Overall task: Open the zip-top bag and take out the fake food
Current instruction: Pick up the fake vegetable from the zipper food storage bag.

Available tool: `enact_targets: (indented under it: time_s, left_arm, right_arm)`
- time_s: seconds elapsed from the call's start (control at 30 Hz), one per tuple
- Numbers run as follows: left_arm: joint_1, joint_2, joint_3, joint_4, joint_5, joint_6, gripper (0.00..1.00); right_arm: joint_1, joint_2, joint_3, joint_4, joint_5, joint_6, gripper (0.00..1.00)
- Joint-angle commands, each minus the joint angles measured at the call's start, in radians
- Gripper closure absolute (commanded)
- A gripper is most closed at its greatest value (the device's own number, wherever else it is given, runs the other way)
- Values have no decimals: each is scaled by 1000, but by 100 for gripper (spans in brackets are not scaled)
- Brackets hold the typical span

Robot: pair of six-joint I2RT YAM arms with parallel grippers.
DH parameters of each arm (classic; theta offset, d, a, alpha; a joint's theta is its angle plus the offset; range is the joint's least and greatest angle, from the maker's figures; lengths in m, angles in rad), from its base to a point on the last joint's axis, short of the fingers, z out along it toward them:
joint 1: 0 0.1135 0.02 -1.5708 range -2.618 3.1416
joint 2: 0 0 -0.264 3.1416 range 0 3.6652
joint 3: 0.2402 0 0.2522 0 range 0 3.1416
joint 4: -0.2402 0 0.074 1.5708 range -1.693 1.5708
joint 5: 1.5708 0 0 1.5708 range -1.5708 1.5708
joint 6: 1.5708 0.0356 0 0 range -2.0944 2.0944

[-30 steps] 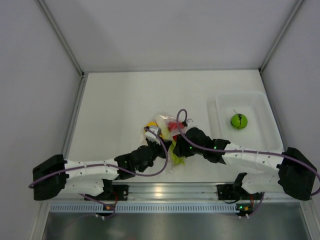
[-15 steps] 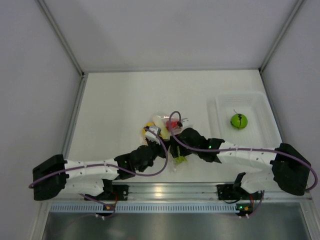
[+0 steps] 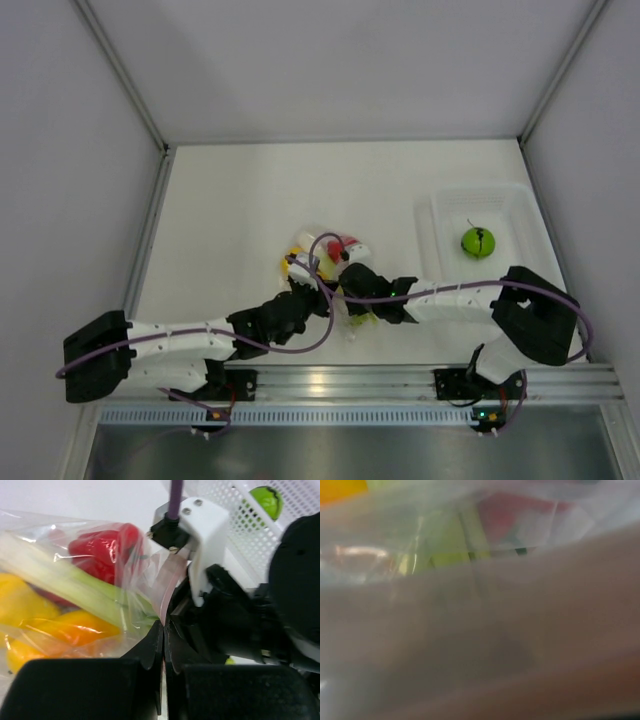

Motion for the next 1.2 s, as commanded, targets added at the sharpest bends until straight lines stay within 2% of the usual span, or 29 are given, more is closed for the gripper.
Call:
enact_targets:
  time_s: [0.0,0.03,0.13,0.4,0.63,0.77,1.17]
  left_arm:
    - [-20,-47,9,127,62,-13,100]
    - [-20,-46,8,127,60,-11,100]
    - [-20,-40,6,127,62,-8,100]
    - [-20,-4,11,150,91,-11,100]
    - [-25,5,-8,172,54,-4,100]
    - [-37,14,-8,172,-31,-7,100]
    - [-48,43,-8,169,-275,-149,100]
  right_arm:
    - [26,16,21,80,30,0,73]
    - [24,7,21,79,27,2,79]
    - [27,-36,34,40,19,8,86]
    - [27,-108,160,-133,-44,95,100]
    - [21,-164,237,-231,-101,140,100]
    - [15,-193,258,-283,-128,146,100]
    - [26,-306,146,-340,-217,143,100]
